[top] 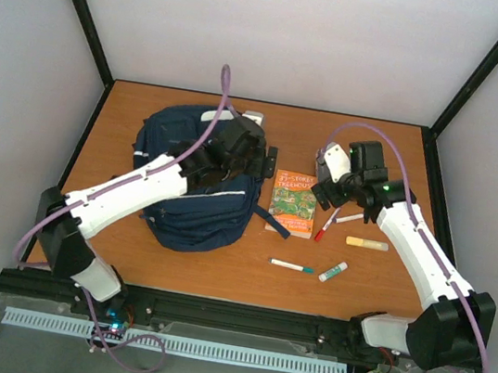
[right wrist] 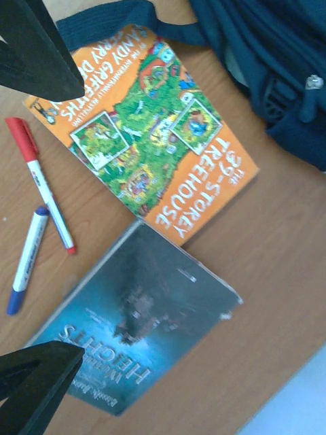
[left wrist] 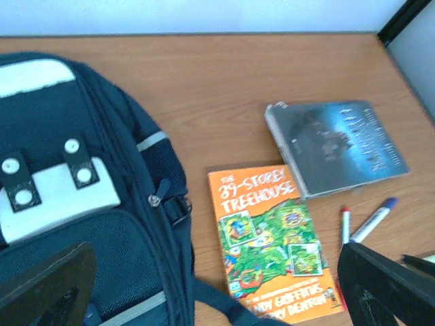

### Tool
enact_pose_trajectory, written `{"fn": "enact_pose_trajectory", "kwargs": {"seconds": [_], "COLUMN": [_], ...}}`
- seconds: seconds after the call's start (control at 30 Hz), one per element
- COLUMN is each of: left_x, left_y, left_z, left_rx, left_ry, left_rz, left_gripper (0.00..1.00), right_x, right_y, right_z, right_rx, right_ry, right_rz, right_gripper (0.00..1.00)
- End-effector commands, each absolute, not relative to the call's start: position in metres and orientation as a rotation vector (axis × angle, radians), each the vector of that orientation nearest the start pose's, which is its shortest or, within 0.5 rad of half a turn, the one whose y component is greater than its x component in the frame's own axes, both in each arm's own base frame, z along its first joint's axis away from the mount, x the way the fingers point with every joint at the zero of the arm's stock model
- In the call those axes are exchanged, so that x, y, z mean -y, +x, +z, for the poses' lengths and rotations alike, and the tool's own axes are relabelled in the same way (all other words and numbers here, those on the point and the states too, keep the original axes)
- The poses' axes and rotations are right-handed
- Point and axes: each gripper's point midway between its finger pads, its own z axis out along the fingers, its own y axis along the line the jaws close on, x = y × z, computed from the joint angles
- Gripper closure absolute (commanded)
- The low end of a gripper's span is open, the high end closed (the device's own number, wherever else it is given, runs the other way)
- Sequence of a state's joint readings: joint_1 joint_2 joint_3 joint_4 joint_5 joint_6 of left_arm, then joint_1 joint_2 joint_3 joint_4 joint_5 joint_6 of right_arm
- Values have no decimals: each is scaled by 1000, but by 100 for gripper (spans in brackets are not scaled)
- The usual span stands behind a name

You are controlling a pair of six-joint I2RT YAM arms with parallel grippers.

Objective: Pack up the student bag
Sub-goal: Pick up the book from the center of the board.

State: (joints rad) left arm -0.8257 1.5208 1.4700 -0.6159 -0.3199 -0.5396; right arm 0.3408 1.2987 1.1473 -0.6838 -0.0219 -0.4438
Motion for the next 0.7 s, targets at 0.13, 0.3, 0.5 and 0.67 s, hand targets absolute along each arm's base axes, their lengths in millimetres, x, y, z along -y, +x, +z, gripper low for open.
{"fn": "enact_pose_trajectory", "kwargs": {"seconds": [0.13, 0.3, 0.5, 0.67], "left_x": [293, 323, 345, 345], "left_y": [341, 320, 295, 287], "left_z": [237, 215, 194, 184], "left_rx": [-2276, -2342, -2400, -2422], "left_ry": [101, 226, 300, 295], "left_rz": [-406, -622, -826, -857], "left_gripper": [0, 0, 0, 0], "right_x": [-114, -87, -75, -71], "right_y": [338, 346, 355, 374], "right_z": [149, 117, 90, 77], "right_rx": [-2293, -2307, -2299, -2232], "right_ry": [-1109, -1169, -1285, -1366], "right_rz": [-66, -302, -435, -549], "right_gripper": [19, 22, 32, 36]}}
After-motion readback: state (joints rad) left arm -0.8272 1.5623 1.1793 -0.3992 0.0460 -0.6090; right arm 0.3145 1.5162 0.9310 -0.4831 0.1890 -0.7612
